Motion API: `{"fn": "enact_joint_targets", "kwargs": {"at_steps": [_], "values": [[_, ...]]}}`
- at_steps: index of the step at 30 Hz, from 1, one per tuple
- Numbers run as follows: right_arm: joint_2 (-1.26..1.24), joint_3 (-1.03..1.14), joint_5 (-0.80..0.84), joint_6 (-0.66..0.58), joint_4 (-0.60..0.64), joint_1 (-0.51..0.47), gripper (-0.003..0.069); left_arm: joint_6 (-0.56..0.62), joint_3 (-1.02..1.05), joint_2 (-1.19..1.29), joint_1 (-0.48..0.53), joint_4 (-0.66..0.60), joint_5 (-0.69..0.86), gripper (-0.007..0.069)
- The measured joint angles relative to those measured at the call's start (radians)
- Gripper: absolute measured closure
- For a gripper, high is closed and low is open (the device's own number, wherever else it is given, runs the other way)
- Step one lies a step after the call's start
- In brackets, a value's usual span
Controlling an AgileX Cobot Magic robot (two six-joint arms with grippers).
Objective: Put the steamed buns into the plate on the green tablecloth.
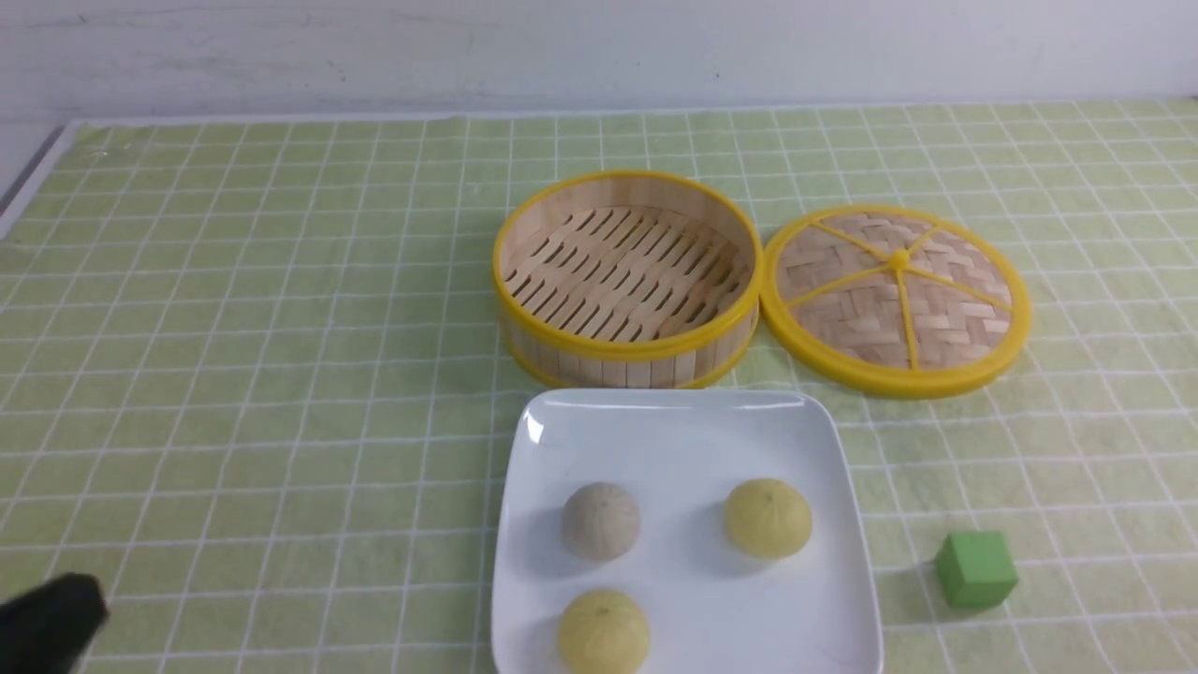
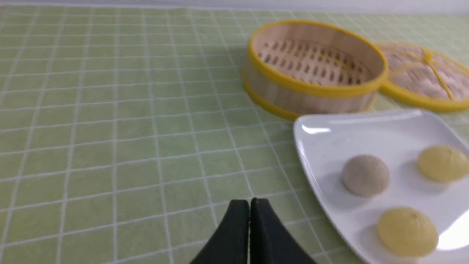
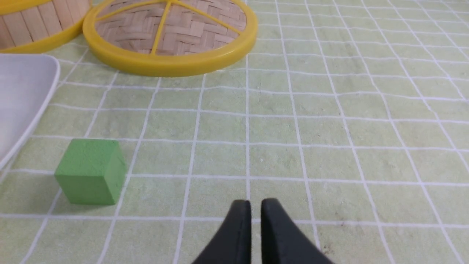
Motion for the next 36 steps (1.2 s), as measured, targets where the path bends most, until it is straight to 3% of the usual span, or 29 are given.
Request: {"fn": "enact_joint_targets", "kwargs": {"at_steps": [2,3,6,10,13,20,36], "values": [[0.0,0.0,0.0,-0.001,0.0,0.0,0.0587,0.129,0.059,0.0,0.05,-0.081,-0.068,0.0591],[0.0,0.0,0.0,-0.001,0.0,0.0,0.0586,0.129,0.064,0.0,0.064,-0.087,-0.074,0.0591],[0.0,0.0,0.0,-0.002,0.0,0.0,0.0582,0.267,0.13,0.0,0.206,-0.171,-0.165,0.0589],[0.0,0.0,0.0,-0.002,0.0,0.0,0.0577,0.362,0.182,-0.033,0.377,-0.229,-0.187,0.0588],[0.0,0.0,0.0,-0.002,0.0,0.0,0.0573,0.362,0.22,-0.085,0.441,-0.231,-0.189,0.0588],[0.0,0.0,0.0,-0.003,0.0,0.0,0.0562,0.261,0.31,-0.15,0.467,-0.178,-0.168,0.0584],[0.0,0.0,0.0,-0.003,0.0,0.0,0.0548,0.247,0.31,-0.149,0.467,-0.17,-0.164,0.057]]}}
